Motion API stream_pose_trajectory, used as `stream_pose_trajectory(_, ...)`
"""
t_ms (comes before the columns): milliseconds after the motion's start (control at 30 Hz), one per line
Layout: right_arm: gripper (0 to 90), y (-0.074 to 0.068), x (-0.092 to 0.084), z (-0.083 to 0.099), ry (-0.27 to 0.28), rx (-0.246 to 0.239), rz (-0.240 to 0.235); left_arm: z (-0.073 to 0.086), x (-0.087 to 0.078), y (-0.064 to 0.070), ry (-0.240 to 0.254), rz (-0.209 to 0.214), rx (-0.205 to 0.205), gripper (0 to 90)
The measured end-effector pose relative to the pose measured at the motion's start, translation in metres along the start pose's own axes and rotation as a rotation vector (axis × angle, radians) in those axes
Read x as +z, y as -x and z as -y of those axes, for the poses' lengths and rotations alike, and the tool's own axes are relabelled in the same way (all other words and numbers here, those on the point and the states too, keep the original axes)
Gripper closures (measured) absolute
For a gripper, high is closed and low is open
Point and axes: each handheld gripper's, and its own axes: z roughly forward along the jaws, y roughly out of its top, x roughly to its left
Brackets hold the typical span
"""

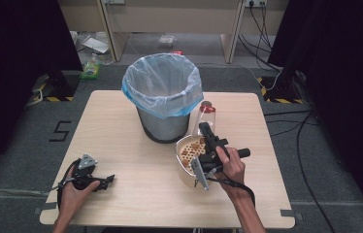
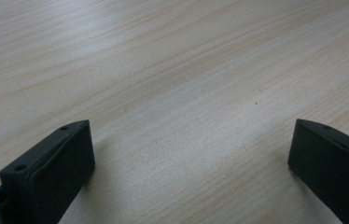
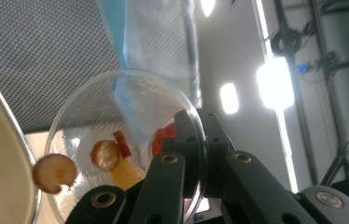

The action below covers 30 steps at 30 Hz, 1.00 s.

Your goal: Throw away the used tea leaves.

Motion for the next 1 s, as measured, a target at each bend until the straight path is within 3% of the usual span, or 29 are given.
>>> stream_pose_trajectory(133, 88.9, 0.002, -0.001, 0.0, 0.007, 0.007, 0.021, 0.0, 0.0, 0.0, 0.0, 0.0, 0.0, 0.0)
stream_pose_trajectory(233, 88.9, -0.001, 0.003, 0.005, -0.029, 0.01, 0.009, 0.0, 0.0, 0.0, 0.001, -0.001, 0.0, 0.0)
stream_pose_trajectory(300, 88.9, 0.004, -0.004, 0.001, 0.008, -0.011, 0.039, 0.0, 0.0, 0.0, 0.0, 0.0, 0.0, 0.0)
stream_pose_trajectory(400, 88.9, -0.003, 0.002, 0.005, -0.023, -0.019, 0.002, 0.0, 0.0, 0.0, 0.001, -0.001, 0.0, 0.0)
stream_pose_trajectory(467, 88.9, -0.002, 0.0, 0.002, -0.002, -0.028, 0.019, 0.0, 0.0, 0.0, 0.0, 0.0, 0.0, 0.0)
stream_pose_trajectory(567, 88.8, 0.001, 0.003, 0.004, -0.021, 0.007, -0.001, 0.0, 0.0, 0.0, 0.001, -0.001, 0.0, 0.0)
stream_pose_trajectory(667, 88.7, 0.003, 0.005, 0.008, -0.04, 0.072, -0.033, 0.0, 0.0, 0.0, 0.0, 0.0, 0.0, 0.0)
stream_pose_trajectory(700, 88.7, 0.006, 0.006, 0.01, -0.057, 0.116, -0.056, 0.0, 0.0, 0.0, 0.0, 0.0, 0.0, 0.0)
stream_pose_trajectory(733, 88.7, 0.006, 0.006, 0.01, -0.057, 0.116, -0.056, 0.0, 0.0, 0.0, 0.0, 0.0, 0.0, 0.0)
stream_pose_trajectory(767, 88.6, 0.014, 0.009, 0.016, -0.087, 0.26, -0.098, 0.0, 0.0, 0.0, 0.0, 0.0, 0.0, 0.0)
stream_pose_trajectory(900, 88.6, 0.028, 0.013, 0.028, -0.102, 0.489, -0.148, 0.0, 0.0, 0.0, 0.0, 0.0, 0.0, 0.0)
stream_pose_trajectory(1000, 88.5, 0.036, 0.016, 0.037, -0.123, 0.624, -0.198, 0.0, 0.0, 0.0, 0.0, 0.0, 0.0, 0.0)
